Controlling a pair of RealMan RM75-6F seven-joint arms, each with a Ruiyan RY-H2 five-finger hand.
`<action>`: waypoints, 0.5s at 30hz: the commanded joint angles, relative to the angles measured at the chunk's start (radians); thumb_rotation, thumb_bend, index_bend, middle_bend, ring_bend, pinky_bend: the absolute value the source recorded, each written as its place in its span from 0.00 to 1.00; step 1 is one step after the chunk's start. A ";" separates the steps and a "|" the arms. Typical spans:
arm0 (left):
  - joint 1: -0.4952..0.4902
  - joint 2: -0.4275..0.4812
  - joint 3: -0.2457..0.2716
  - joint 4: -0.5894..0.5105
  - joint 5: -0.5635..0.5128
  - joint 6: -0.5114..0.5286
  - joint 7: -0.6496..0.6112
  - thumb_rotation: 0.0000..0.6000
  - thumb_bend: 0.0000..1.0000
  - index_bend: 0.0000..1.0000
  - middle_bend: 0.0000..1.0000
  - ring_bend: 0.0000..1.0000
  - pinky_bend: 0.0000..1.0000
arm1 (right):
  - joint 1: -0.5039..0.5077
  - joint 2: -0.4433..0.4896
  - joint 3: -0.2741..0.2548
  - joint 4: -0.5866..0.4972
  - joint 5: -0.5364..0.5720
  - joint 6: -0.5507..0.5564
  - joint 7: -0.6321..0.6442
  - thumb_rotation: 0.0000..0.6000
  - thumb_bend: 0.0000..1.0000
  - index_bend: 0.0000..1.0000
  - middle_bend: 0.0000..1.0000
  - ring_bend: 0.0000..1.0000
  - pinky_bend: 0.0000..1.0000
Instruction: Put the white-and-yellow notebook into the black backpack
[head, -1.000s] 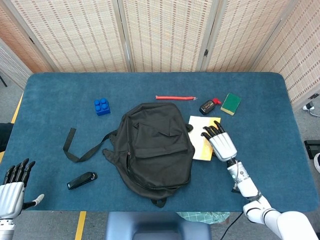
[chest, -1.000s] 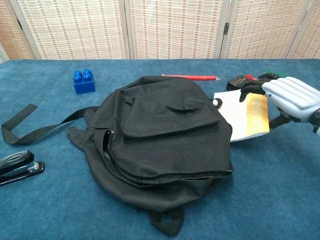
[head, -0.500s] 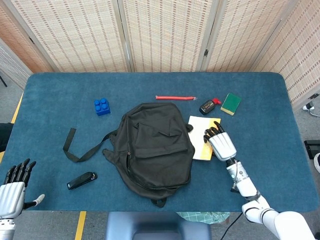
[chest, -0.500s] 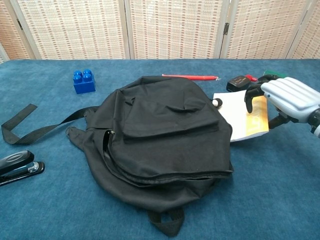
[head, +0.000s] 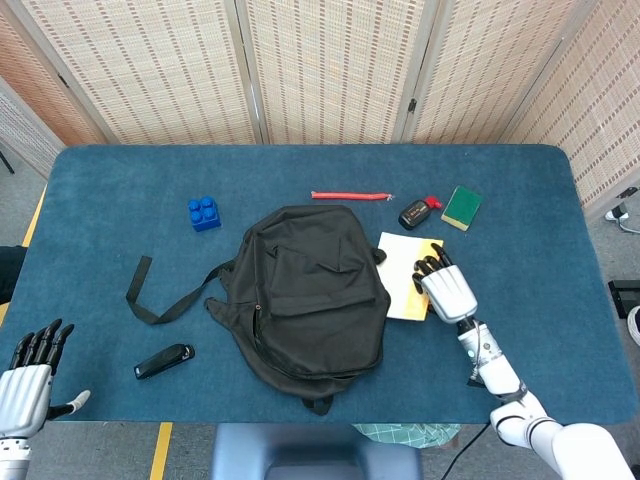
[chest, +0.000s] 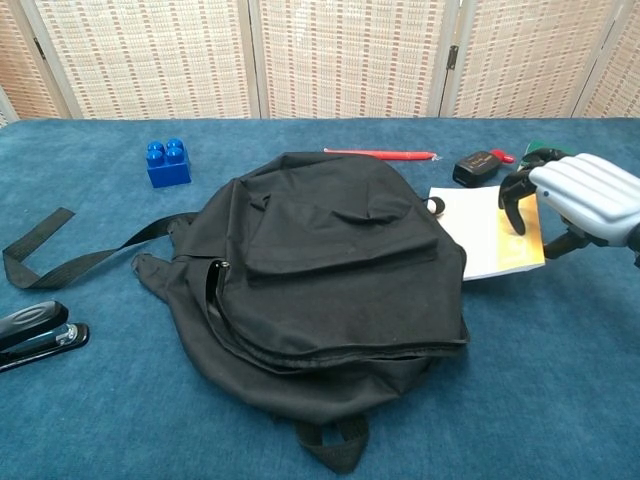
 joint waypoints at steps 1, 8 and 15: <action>-0.001 0.001 0.000 0.000 0.002 0.000 -0.001 1.00 0.20 0.07 0.03 0.04 0.00 | -0.006 0.007 0.000 -0.001 -0.001 0.015 -0.006 1.00 0.39 0.67 0.40 0.31 0.12; -0.013 0.003 -0.005 0.007 0.018 -0.001 0.000 1.00 0.20 0.07 0.03 0.04 0.00 | -0.039 0.041 0.015 -0.014 0.003 0.102 -0.032 1.00 0.44 0.69 0.42 0.33 0.12; -0.081 0.018 -0.024 0.026 0.088 -0.037 -0.004 1.00 0.20 0.08 0.03 0.04 0.00 | -0.091 0.126 0.048 -0.090 -0.002 0.278 -0.069 1.00 0.45 0.70 0.43 0.34 0.12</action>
